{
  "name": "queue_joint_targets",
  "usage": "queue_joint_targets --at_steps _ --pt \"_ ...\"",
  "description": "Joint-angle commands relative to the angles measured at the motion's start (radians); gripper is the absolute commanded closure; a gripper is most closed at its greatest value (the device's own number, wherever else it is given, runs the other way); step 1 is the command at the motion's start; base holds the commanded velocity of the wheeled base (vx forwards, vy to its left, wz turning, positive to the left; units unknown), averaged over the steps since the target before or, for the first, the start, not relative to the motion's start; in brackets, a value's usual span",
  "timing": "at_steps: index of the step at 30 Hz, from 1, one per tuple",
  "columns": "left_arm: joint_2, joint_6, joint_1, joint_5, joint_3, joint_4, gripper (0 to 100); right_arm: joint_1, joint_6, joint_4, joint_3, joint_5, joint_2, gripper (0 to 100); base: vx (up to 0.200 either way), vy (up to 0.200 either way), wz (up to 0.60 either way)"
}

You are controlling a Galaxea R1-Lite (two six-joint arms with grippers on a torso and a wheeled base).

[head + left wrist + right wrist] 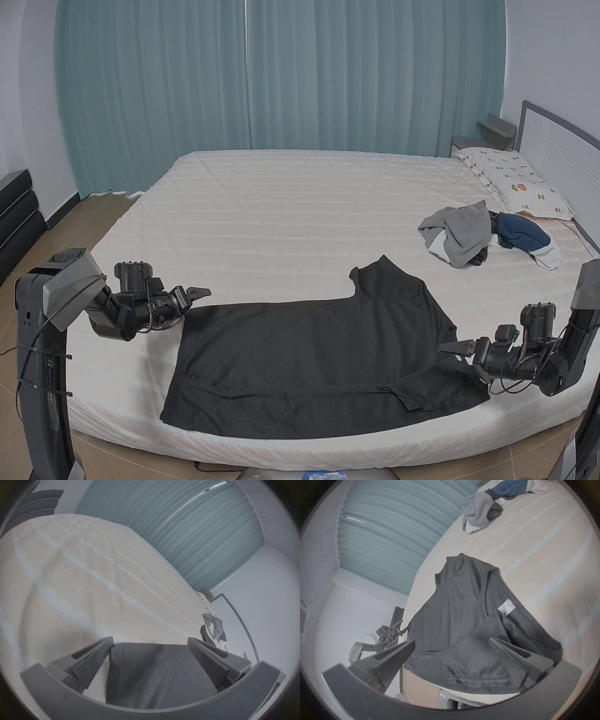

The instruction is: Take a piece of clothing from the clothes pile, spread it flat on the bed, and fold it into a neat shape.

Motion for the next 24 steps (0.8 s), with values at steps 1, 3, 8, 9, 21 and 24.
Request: queue_joint_targets --at_steps 1,3,8,9,21,24 --pt "0.017 -0.002 0.002 0.012 -0.009 -0.014 0 0.003 0.001 -0.012 0.006 0.000 0.011 0 0.000 0.000 0.00" --pt "0.025 -0.001 0.000 0.022 -0.008 -0.032 0 0.004 0.001 -0.023 0.008 0.000 0.015 0 0.000 0.000 0.00" --pt "0.034 -0.004 -0.002 0.031 -0.005 -0.060 0 0.004 0.001 -0.026 0.010 0.000 0.014 0 0.000 0.000 0.00" --pt "0.033 -0.004 -0.002 0.031 0.000 -0.061 0 0.004 0.001 -0.026 0.010 0.000 0.014 0 0.000 0.000 0.00" --pt "0.033 -0.016 -0.009 0.034 0.000 -0.061 100 0.001 0.003 -0.057 -0.006 -0.009 0.000 0 0.000 0.000 0.00" --pt "0.028 -0.035 -0.009 0.049 0.000 -0.061 100 0.003 0.003 -0.072 -0.030 -0.032 0.008 0 0.000 0.000 0.00"
